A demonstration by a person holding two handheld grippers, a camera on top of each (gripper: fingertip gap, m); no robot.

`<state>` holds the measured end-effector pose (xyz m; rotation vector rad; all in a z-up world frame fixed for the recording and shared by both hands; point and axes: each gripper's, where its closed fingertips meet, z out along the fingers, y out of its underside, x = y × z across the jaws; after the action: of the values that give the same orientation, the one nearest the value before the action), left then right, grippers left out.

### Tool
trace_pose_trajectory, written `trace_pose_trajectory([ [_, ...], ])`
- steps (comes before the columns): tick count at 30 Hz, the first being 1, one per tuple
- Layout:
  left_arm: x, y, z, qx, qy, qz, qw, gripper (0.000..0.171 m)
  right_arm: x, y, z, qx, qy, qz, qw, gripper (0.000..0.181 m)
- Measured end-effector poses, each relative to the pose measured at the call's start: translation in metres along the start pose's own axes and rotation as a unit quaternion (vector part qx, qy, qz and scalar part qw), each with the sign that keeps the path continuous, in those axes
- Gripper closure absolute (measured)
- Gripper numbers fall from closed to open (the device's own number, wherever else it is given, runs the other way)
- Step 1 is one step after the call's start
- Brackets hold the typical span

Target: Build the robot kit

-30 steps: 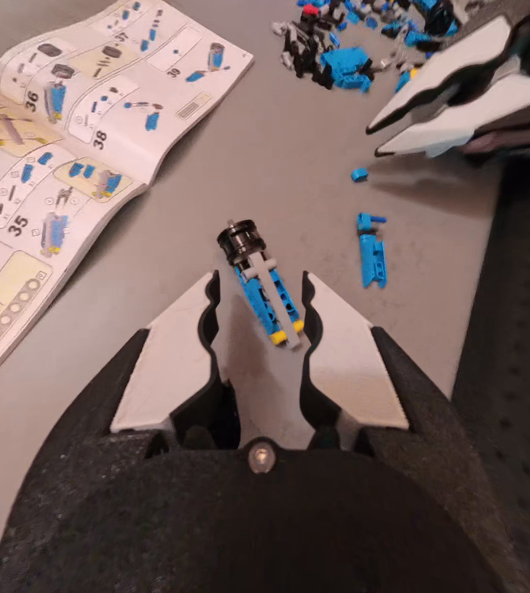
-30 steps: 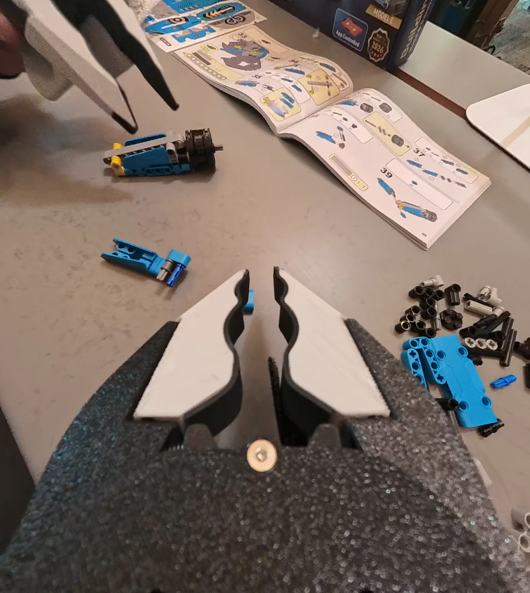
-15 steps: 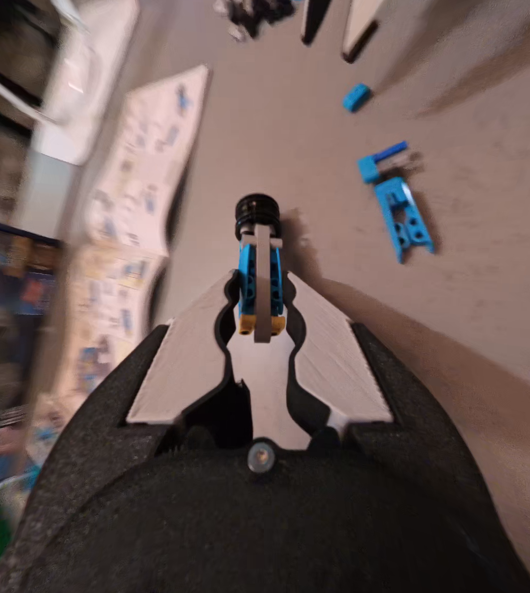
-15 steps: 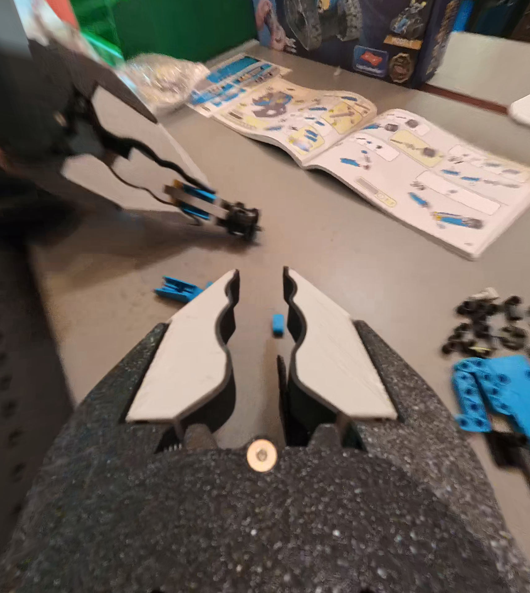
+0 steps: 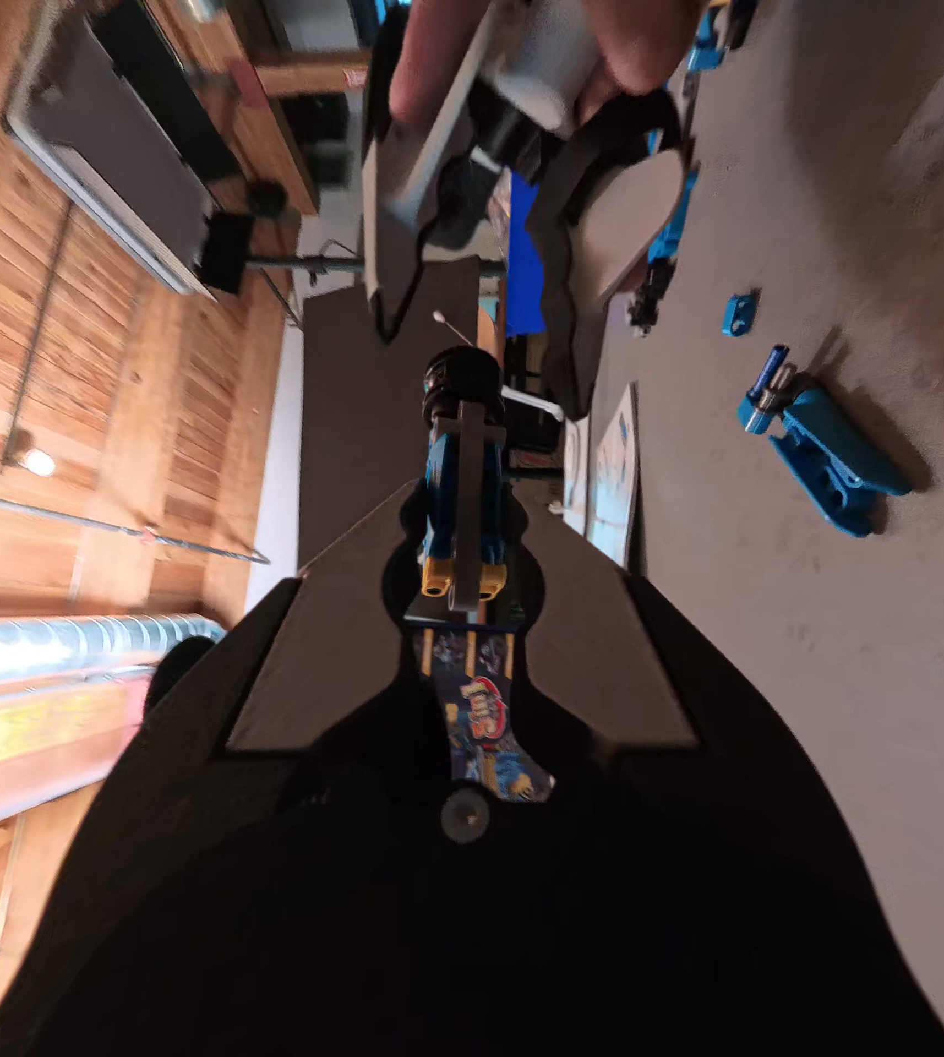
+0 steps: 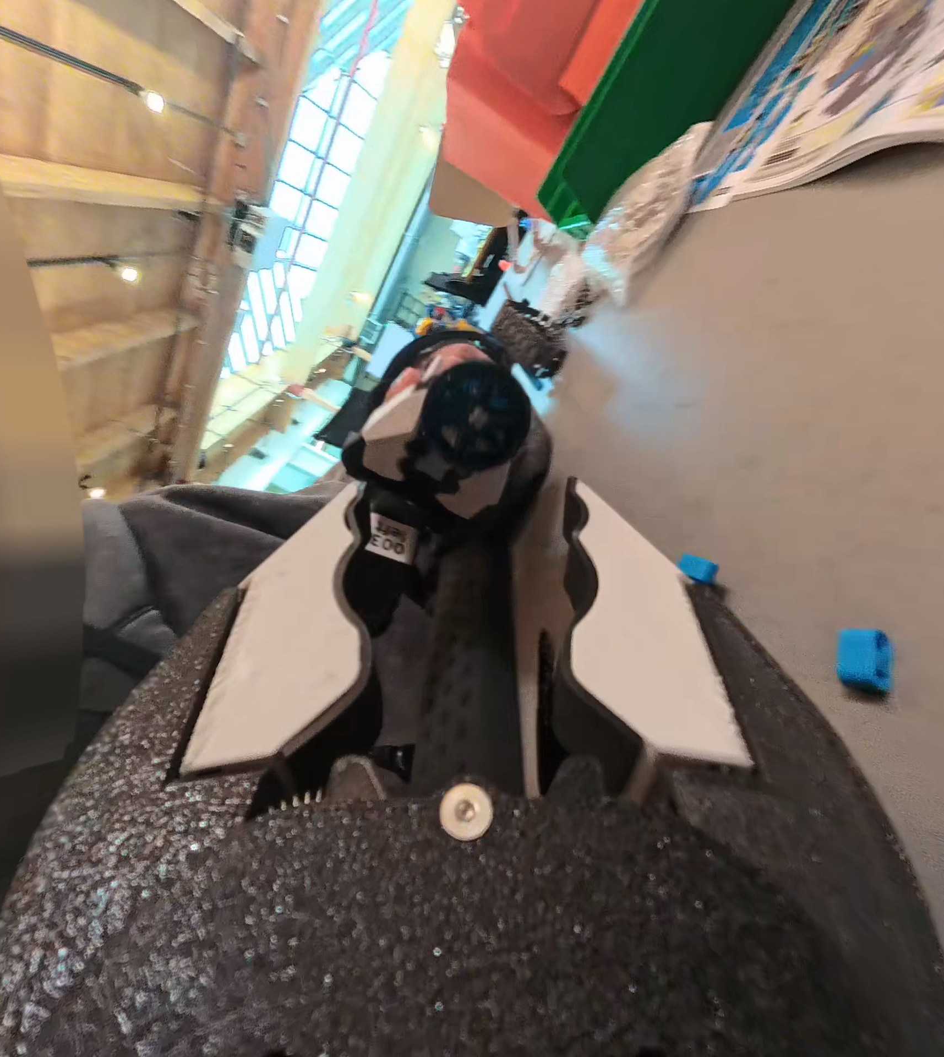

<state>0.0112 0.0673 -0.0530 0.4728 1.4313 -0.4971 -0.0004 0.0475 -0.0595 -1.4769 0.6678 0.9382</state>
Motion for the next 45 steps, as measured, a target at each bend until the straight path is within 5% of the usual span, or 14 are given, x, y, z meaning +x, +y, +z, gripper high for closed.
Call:
trace_pose_trajectory([
  [7, 0.007, -0.019, -0.003, 0.028, -0.007, 0.044, 0.999, 0.147, -0.001, -0.001, -0.005, 0.013, 0.004, -0.007, 1.0, 0.149],
  [12, 0.009, -0.007, 0.001, 0.026, 0.057, -0.133, 0.989, 0.131, 0.011, -0.009, -0.015, 0.029, 0.057, -0.054, 0.996, 0.149],
  [15, 0.001, 0.003, 0.001, 0.036, 0.098, -0.284, 0.953, 0.131, 0.02, -0.025, -0.031, 0.071, 0.083, -0.054, 0.993, 0.149],
  [19, 0.016, 0.013, 0.006, 0.032, 0.208, -0.488, 0.847, 0.131, 0.029, -0.044, -0.045, 0.106, 0.111, -0.055, 0.987, 0.15],
  [22, 0.013, 0.025, 0.009, 0.032, 0.217, -0.573, 0.79, 0.131, 0.023, -0.056, -0.038, 0.103, 0.09, -0.047, 0.989, 0.149],
  [26, 0.007, 0.035, 0.009, 0.03, 0.197, -0.57, 0.797, 0.131, 0.013, -0.059, -0.011, 0.033, 0.087, -0.074, 0.993, 0.148],
  [31, 0.029, 0.052, 0.012, -0.035, 0.215, -0.53, 0.819, 0.136, 0.05, -0.065, -0.005, -0.027, 0.197, -0.176, 0.964, 0.149],
  [34, 0.041, 0.059, 0.013, -0.059, 0.24, -0.557, 0.793, 0.14, 0.094, -0.056, -0.017, -0.066, 0.3, -0.228, 0.924, 0.149],
  [38, 0.044, 0.056, 0.013, -0.06, 0.272, -0.622, 0.732, 0.14, 0.105, -0.05, -0.03, -0.086, 0.359, -0.298, 0.88, 0.149],
  [45, 0.047, 0.067, 0.014, -0.072, 0.285, -0.685, 0.667, 0.14, 0.108, -0.017, -0.015, -0.16, 0.309, -0.283, 0.894, 0.149],
])
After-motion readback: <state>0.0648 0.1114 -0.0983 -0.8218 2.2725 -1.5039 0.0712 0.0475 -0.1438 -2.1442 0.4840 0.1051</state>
